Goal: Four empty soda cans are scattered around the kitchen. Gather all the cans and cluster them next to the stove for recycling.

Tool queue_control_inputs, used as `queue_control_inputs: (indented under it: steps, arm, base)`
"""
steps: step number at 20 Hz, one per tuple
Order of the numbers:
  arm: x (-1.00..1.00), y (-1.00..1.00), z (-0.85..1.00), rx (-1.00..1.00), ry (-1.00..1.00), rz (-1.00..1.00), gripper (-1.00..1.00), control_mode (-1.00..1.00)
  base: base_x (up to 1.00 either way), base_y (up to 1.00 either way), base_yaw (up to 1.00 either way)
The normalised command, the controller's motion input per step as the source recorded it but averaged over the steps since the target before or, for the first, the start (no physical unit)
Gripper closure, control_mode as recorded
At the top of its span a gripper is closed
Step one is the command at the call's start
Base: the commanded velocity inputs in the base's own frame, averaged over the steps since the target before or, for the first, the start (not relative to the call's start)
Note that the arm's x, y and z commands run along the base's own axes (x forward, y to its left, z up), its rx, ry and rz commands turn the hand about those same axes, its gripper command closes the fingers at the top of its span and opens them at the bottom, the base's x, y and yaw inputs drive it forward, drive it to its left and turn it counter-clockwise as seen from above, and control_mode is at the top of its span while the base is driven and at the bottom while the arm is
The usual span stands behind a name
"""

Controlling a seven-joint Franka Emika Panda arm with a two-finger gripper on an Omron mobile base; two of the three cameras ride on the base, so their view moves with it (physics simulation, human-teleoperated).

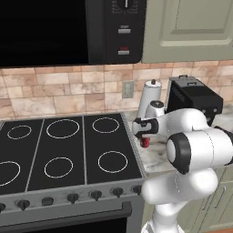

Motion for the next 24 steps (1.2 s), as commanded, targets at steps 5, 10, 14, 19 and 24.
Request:
queue_control_inputs:
  steps: [5, 10, 14, 19, 24]
  arm:
    - [-0.19, -0.03, 0.35, 0.00, 0.01, -0.04, -1.00, -1.00]
    - [-0.33, -0.01, 0.32, 0.02, 0.00, -0.02, -1.00, -1.00]
    - [-0.51, 0.00, 0.20, 0.00, 0.08, -0.03, -1.00, -1.00]
    - [-0.58, 0.00, 0.26, 0.05, 0.14, -0.08, -1.00, -1.00]
    - [-0.60, 0.00, 0.30, 0.06, 0.14, -0.12, -1.00, -1.00]
  base:
    - [0.00, 0.00, 0.00]
    - [0.00, 0.00, 0.00]
    - [0.00, 0.00, 0.00]
    - [0.00, 0.00, 0.00]
    - [0.00, 0.00, 0.00]
